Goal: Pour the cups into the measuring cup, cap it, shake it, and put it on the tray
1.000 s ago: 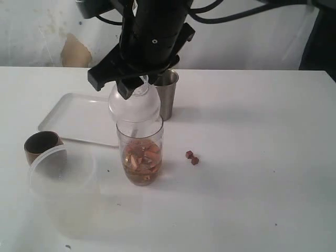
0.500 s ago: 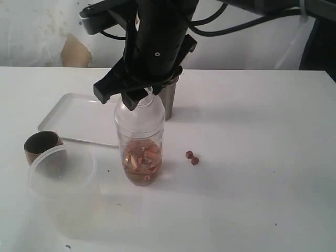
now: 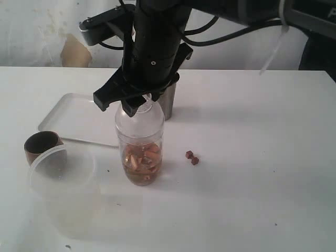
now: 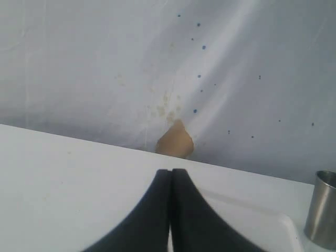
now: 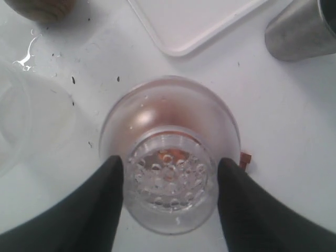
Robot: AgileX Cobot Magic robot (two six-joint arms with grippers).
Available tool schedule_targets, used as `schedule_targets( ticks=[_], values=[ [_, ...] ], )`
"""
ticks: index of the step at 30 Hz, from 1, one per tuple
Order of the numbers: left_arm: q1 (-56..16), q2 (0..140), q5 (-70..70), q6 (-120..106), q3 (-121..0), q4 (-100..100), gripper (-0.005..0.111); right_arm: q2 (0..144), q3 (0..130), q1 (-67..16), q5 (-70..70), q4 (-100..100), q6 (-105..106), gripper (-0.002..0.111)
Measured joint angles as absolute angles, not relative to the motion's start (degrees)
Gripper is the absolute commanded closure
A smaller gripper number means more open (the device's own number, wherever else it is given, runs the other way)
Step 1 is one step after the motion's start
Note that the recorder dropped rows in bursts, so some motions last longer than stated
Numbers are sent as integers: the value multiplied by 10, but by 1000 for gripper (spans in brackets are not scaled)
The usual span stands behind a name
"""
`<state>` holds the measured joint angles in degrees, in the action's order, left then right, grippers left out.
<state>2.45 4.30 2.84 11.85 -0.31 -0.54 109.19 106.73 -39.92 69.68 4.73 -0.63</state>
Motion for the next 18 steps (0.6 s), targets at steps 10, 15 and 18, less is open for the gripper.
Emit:
schedule_targets(
  ticks=[10, 15, 18],
  values=[
    [24, 43, 28, 119, -3, -5, 107, 1093, 1067, -399, 697, 48, -6, 108],
    [24, 43, 28, 119, -3, -5, 107, 1106, 1075, -399, 693, 50, -4, 108],
    [24, 43, 28, 119, -3, -5, 107, 1118, 1078, -399, 690, 50, -4, 108]
  ],
)
